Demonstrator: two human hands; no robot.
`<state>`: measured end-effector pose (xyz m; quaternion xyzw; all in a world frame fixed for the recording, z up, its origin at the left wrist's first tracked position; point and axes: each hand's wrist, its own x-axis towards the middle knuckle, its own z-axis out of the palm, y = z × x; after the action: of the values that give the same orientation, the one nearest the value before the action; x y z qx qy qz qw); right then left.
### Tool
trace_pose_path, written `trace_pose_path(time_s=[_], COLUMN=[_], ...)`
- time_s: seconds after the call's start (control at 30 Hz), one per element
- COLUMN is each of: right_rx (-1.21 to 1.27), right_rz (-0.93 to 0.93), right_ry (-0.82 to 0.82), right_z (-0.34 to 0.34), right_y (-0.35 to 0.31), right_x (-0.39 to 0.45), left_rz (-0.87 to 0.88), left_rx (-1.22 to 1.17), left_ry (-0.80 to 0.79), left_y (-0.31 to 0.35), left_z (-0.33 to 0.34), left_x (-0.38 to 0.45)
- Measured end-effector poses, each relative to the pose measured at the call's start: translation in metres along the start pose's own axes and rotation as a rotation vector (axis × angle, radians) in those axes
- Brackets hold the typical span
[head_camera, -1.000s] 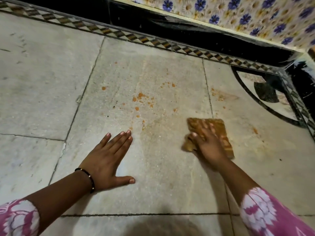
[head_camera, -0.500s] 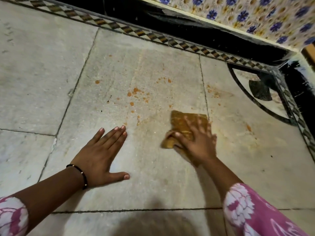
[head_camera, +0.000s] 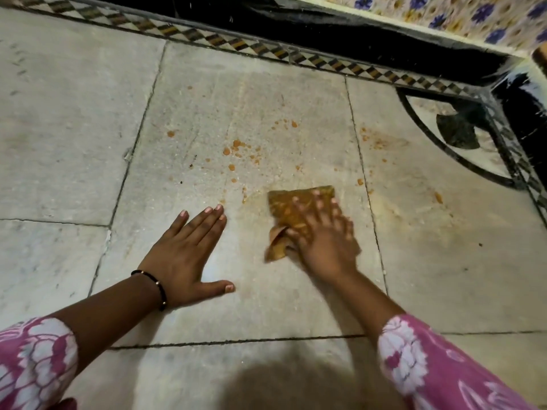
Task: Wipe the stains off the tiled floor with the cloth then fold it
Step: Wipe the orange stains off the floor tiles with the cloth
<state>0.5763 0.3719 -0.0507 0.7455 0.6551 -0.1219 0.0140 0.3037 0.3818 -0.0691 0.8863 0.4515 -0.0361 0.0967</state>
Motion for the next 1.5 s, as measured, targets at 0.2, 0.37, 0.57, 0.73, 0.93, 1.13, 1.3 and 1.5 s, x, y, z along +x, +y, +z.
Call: trace_pose_path(time_s=[0.2,0.37,0.57,0.73,0.93,1.13,1.3,1.5], right_rx=[0.080,0.087,0.062,0.078,0.070,-0.033,-0.045,0.044], right_rz=[0.377,0.212,-0.006,0.373,0.347,-0.143,0.153,0.391], right_ry=[0.129,0.127,0.058,0.162,0.102,-0.039,-0.046,0.079], right_z=[0.011,0.044,0.010,0.010,0.047,0.014,-0.008,0.026], right_y=[0.076,-0.025,0.009,0.099,-0.002,-0.032,0.035,0.030], right_x=[-0.100,-0.151,-0.047,-0.111,-0.182,-0.084,-0.057,-0.138], left_rz=[0.000,-0.011,0.001,0.007,0.009,0.104,-0.140,-0.207], left_rx=[0.006,0.004,0.015,0.016,0.006,-0.071,-0.245,-0.124], left_ry=[0.001,-0.017,-0.005,-0.011,0.007,0.032,0.169,0.117], left_y=[0.002,0.002,0.001,0.003,0.001,-0.013,-0.053,-0.052], left_z=[-0.002,-0.001,-0.001,-0.001,0.002,0.001,-0.010,-0.006], left_x=[0.000,0.000,0.000,0.001,0.000,-0.003,-0.004,-0.007])
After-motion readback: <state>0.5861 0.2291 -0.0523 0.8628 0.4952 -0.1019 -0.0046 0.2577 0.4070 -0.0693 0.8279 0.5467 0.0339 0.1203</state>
